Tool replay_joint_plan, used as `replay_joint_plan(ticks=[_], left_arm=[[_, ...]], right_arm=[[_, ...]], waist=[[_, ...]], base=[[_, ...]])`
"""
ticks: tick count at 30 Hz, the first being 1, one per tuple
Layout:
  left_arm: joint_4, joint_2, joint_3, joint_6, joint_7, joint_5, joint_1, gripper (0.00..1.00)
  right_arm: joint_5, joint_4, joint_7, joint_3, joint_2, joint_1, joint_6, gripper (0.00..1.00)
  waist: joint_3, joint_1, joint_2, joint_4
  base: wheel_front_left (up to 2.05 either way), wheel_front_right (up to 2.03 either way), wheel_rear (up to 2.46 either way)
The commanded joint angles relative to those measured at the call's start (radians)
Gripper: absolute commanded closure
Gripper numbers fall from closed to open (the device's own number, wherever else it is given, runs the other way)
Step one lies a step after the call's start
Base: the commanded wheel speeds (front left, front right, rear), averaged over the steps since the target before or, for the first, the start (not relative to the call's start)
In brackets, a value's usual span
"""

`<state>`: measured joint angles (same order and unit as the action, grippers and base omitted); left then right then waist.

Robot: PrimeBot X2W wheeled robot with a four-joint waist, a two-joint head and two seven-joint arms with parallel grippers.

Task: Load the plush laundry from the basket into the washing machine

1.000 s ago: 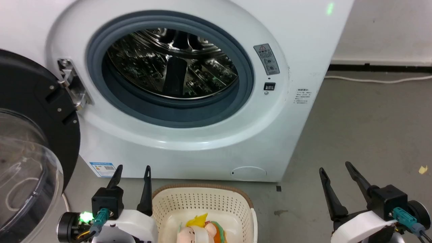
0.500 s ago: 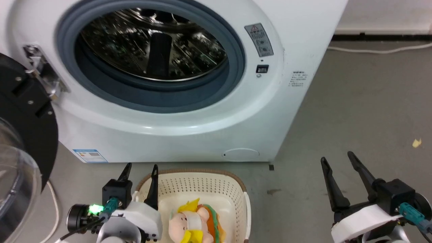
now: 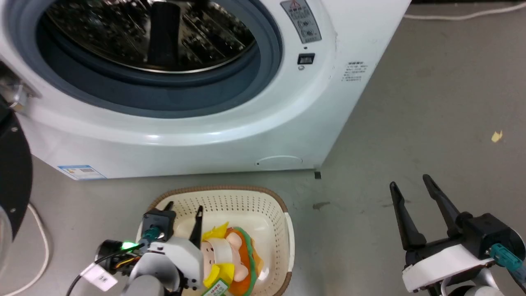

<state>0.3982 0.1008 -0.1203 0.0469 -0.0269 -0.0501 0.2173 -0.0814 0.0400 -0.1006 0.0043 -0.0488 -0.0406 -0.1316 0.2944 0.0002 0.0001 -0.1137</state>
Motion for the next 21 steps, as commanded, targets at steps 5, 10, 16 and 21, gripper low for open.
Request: replay_joint_plan(ticks=[5,10,16,21], left_arm=[[0.084,0.035,-0.097,0.011,0.017,-0.075,0.058,0.0],[0.149,0.067,-0.133,0.016,0.044,-0.124,0.094,0.0],[0.247,0.102,-0.156,0.011,0.067,-0.143,0.148,0.0],[0.323,0.113,-0.174,0.02,0.114,-0.171,0.188,0.0]], right_arm=[[-0.029,0.011,-0.021,-0.002,-0.001,-0.029,0.0,0.0],[-0.044,0.015,-0.032,0.004,-0.001,-0.037,0.0,0.0],[-0.062,0.019,-0.044,0.007,-0.001,-0.048,0.001,0.0],[-0.075,0.022,-0.055,0.01,-0.001,-0.057,0.001,0.0]], waist=[[0.064,-0.0002,-0.0001,-0.036],[0.105,-0.0002,-0.0001,-0.053],[0.159,-0.0002,-0.0001,-0.076],[0.201,-0.0002,-0.0001,-0.094]], base=[[0.0,0.0,0.0],[0.0,0.0,0.0],[0.0,0.0,0.0],[0.0,0.0,0.0]])
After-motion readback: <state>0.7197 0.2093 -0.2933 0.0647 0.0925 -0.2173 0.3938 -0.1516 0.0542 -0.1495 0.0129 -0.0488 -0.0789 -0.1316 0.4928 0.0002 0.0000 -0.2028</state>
